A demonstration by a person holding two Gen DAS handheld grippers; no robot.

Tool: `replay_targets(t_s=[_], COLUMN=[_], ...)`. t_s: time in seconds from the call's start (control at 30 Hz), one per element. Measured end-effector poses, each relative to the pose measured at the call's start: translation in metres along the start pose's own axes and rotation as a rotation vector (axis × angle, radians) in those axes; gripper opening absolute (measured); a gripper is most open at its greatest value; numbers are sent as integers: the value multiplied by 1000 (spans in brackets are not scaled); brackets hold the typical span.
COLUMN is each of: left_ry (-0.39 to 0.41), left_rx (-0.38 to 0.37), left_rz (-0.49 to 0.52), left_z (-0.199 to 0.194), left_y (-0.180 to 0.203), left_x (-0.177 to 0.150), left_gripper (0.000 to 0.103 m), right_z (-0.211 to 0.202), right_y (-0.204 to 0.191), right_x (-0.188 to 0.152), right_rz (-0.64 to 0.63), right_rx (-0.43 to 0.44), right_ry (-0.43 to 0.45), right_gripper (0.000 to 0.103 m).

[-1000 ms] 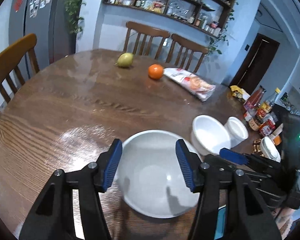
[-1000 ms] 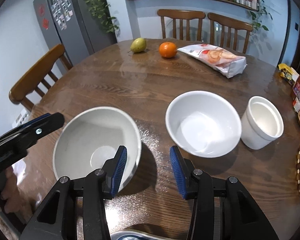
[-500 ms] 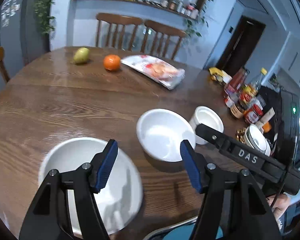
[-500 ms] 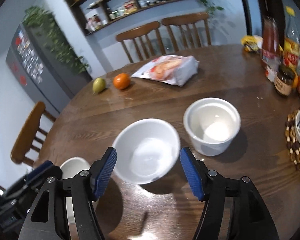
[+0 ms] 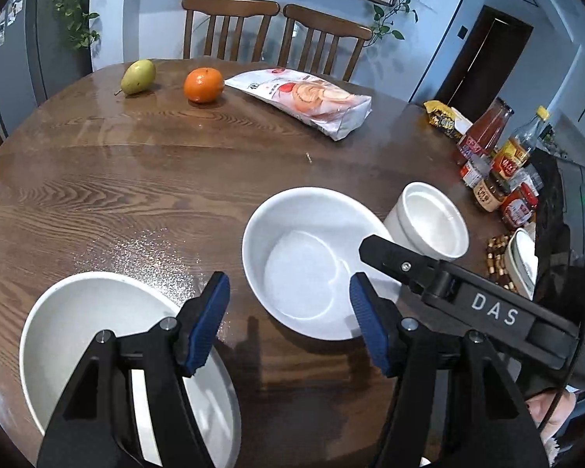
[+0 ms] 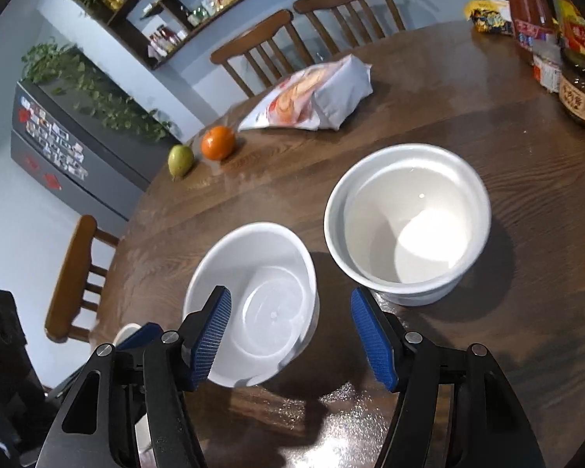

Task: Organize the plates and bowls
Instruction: 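Grasp the medium white bowl rim with the left tool, then lift the medium white bowl with the left tool and carry it over the large bowl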

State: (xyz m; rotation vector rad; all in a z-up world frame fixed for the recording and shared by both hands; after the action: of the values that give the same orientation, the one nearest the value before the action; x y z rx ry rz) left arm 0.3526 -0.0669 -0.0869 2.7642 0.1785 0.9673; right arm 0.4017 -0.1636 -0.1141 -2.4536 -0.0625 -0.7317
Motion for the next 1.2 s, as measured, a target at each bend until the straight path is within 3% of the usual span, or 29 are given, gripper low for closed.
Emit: replay_targets(t_s=[0.2, 0.4, 0.6, 0.9, 1.2], left_ry=[-38, -1, 8, 33, 102], left_rx=[-21, 7, 8, 3, 6], left_rz=[-5, 12, 31, 37, 63], left_z=[13, 13, 16, 9, -15], left_y=[7, 4, 6, 7, 12], left_x=[-8, -6, -8, -9, -4], left_gripper=[62, 61, 49, 42, 42], right_z=[10, 14, 17, 15, -2], right_y=[3, 4, 2, 3, -11], right_x=[-4, -5, -6, -7, -5], right_rz=[-20, -18, -33, -48, -71], right_rx=[-8, -15, -8, -57, -25], right_ry=[-31, -36, -44, -23, 27], right_gripper=[56, 50, 37, 36, 36])
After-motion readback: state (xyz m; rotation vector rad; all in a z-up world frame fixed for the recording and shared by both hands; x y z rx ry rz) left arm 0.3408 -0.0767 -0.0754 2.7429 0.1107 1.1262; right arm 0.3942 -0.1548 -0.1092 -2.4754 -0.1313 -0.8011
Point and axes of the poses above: each gripper's, at about its wrist camera, not at the fingertips, and z roughly the way its jaws point, y to its right, x to its top, the point moved 9 cm from there along z, roughly the way its jaws point, and after that the axes turned 1 degree about -z, right-handed, at the moved point
